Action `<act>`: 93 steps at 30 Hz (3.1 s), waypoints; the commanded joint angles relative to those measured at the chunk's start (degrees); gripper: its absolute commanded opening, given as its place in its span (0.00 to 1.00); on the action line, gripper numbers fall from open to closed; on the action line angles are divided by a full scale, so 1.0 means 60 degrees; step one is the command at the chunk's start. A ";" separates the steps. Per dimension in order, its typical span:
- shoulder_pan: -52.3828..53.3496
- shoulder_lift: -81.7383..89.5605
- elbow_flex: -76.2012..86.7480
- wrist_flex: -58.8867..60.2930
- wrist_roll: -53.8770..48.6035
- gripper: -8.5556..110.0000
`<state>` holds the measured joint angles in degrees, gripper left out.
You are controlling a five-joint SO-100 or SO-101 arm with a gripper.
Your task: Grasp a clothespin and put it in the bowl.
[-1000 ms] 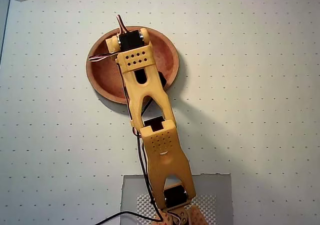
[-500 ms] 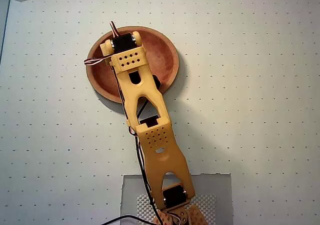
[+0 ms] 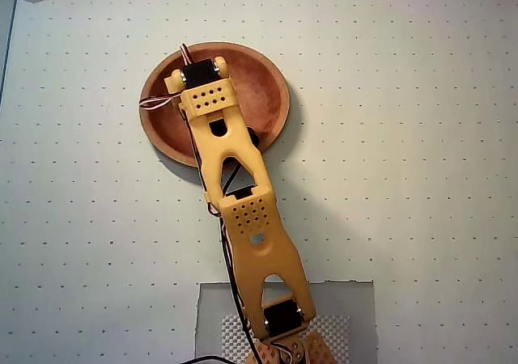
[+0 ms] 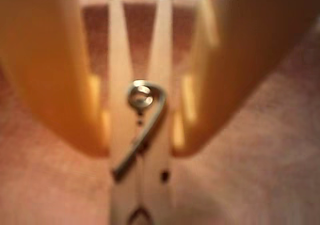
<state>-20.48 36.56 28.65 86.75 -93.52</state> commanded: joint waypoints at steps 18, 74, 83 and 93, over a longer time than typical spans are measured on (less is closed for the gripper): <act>0.0117 0.0161 -0.0439 -0.0044 -0.0029 0.06; 0.0762 0.7778 -0.0571 0.2593 0.9082 0.05; 0.1626 1.0093 -0.1084 0.1758 1.3242 0.05; 0.3940 1.0239 -0.1084 0.1318 1.6362 0.05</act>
<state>0.62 95.27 24.17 95.98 1.58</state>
